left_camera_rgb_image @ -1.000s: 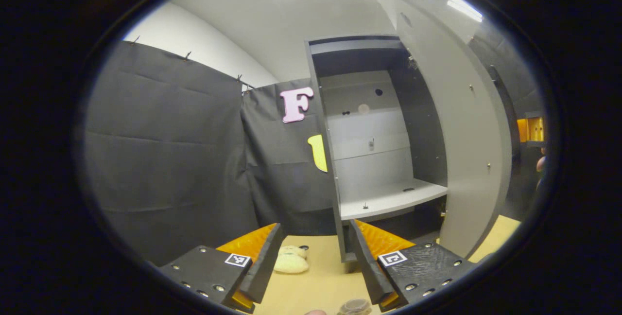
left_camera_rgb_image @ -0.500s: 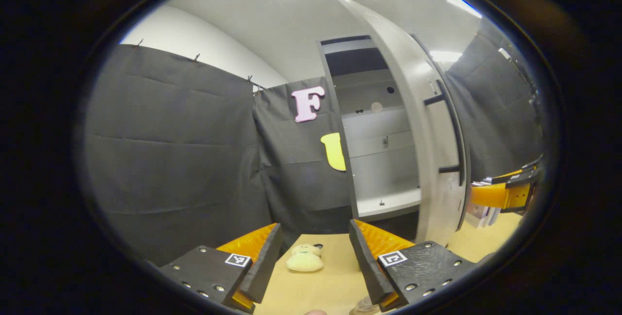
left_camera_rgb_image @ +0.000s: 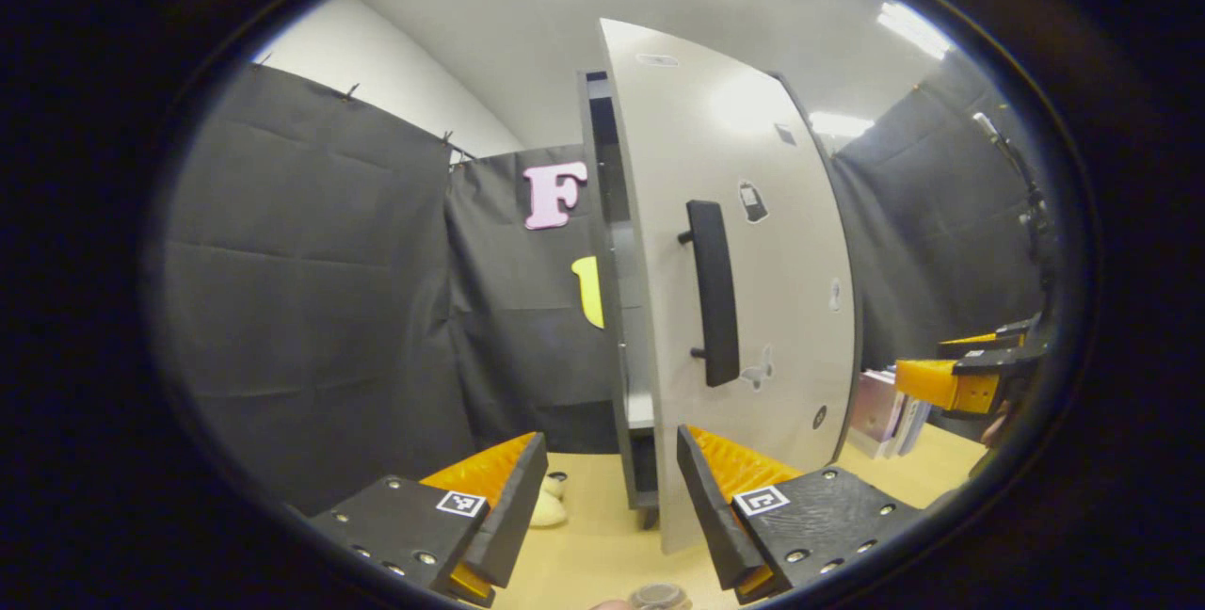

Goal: Open the cabinet door with the right hand, grasp the bottle in the cabinet with the left hand and place it on the coaster, then close the cabinet door with the right hand.

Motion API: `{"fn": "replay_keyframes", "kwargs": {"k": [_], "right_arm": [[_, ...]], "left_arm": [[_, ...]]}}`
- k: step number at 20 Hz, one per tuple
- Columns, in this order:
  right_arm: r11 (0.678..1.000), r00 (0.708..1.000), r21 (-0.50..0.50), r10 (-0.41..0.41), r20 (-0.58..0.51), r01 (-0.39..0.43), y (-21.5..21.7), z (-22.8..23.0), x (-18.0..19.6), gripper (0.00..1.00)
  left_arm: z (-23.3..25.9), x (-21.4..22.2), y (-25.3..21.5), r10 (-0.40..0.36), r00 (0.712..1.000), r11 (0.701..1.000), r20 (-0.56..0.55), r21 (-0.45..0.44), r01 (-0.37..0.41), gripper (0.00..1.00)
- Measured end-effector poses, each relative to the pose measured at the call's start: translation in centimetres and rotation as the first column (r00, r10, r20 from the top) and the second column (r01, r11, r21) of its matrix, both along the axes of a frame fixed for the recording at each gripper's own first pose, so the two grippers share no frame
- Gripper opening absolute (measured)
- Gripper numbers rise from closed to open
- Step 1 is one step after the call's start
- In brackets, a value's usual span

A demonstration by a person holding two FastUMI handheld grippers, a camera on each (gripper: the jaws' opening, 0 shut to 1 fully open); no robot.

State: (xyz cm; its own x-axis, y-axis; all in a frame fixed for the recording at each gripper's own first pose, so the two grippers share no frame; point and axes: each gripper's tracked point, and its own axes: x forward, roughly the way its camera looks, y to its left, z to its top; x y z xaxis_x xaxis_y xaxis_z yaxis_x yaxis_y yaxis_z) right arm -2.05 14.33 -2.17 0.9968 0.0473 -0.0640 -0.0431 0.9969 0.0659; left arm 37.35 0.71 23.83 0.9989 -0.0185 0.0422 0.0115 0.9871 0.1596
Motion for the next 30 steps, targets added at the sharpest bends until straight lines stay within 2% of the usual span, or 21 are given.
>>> {"fn": "replay_keyframes", "kwargs": {"k": [1,3,6,8,10,15,17,20,24,25,27,28,29,30], "right_arm": [[1.0,1.0,-0.018,-0.012,0.017,0.012,-0.4,0.4,-0.2,0.88],[0.996,0.998,-0.08,-0.042,0.055,0.047,-1.2,1.0,-0.6,0.9],[0.985,0.993,-0.165,-0.028,0.112,0.047,-1.4,1.9,-0.3,0.92],[0.982,0.992,-0.185,-0.007,0.126,0.031,-1.4,2.1,0.0,0.93],[0.982,0.99,-0.185,0.004,0.138,0.022,-1.8,2.5,0.7,0.93],[0.988,0.989,-0.156,0.002,0.145,0.021,-3.3,3.2,3.5,0.94],[0.99,0.993,-0.138,0.014,0.119,0.002,-3.3,3.1,4.6,0.94],[0.993,0.99,-0.117,0.042,0.135,-0.026,-3.2,3.6,5.7,0.93],[0.995,0.988,-0.09,0.061,0.139,-0.048,-2.9,2.8,7.2,0.93],[0.994,0.992,-0.095,0.057,0.115,-0.046,-2.9,2.3,7.7,0.93],[0.995,0.995,-0.084,0.06,0.086,-0.053,-2.8,2.0,8.1,0.94],[0.996,0.994,-0.071,0.065,0.083,-0.059,-2.6,2.0,8.2,0.94],[0.996,0.994,-0.063,0.069,0.087,-0.064,-2.4,2.0,8.4,0.94],[0.996,0.994,-0.06,0.066,0.09,-0.061,-2.4,2.0,8.5,0.94]], "left_arm": [[0.0,0.2,-0.9,-0.019,1.0,1.0,-0.001,0.004,0.019,0.8],[0.1,0.6,-3.1,-0.059,0.998,0.998,0.004,0.008,0.059,0.8],[0.1,1.4,-6.1,-0.098,0.995,0.995,0.004,-0.001,0.098,0.8],[0.0,2.4,-7.9,-0.116,0.993,0.992,-0.008,-0.047,0.116,0.8],[0.6,3.4,-8.5,-0.099,0.995,0.994,-0.012,-0.054,0.099,0.8],[2.9,4.9,-9.2,-0.063,0.998,0.998,-0.001,-0.001,0.063,0.8],[2.6,5.4,-9.8,-0.052,0.999,0.998,-0.008,-0.022,0.051,0.8],[1.8,6.6,-10.9,-0.063,0.998,0.995,-0.02,-0.073,0.061,0.8],[1.6,7.9,-10.9,-0.033,0.999,0.993,0.001,-0.111,0.033,0.83],[1.3,8.0,-10.9,-0.031,0.999,0.993,-0.016,-0.114,0.029,0.84],[1.6,8.5,-10.8,-0.024,1.0,0.995,-0.011,-0.102,0.022,0.8],[1.6,8.7,-10.8,-0.018,1.0,0.995,-0.007,-0.098,0.018,0.85],[1.6,8.8,-10.9,-0.013,1.0,0.995,-0.008,-0.097,0.012,0.85],[1.5,9.0,-11.0,-0.01,1.0,0.995,-0.011,-0.103,0.009,0.8]]}}
